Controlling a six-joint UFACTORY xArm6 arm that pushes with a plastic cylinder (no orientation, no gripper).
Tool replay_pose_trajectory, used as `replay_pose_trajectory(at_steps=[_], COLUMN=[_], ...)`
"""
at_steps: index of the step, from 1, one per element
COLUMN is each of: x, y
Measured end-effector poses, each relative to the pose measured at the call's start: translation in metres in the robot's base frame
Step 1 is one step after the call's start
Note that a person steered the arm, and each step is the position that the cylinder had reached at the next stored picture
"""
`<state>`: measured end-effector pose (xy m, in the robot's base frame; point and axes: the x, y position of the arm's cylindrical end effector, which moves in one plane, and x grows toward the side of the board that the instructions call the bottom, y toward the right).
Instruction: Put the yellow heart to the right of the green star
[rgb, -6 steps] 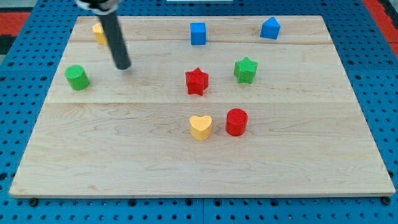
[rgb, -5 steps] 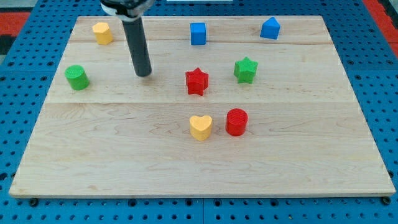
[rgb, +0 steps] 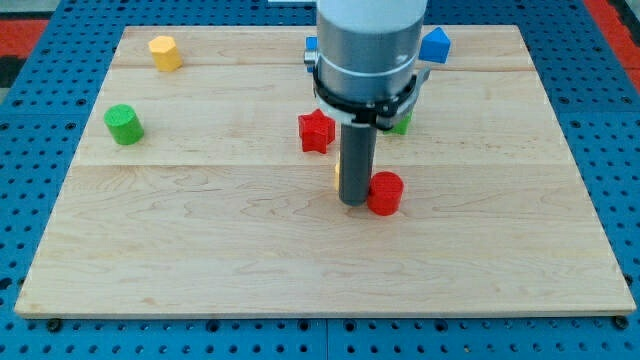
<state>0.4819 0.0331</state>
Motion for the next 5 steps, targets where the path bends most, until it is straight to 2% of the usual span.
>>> replay_pose_trajectory(at_steps=[3, 4, 5], x=[-0.025, -0.043, -0.063], y=[-0.048, -0.032, 0.032])
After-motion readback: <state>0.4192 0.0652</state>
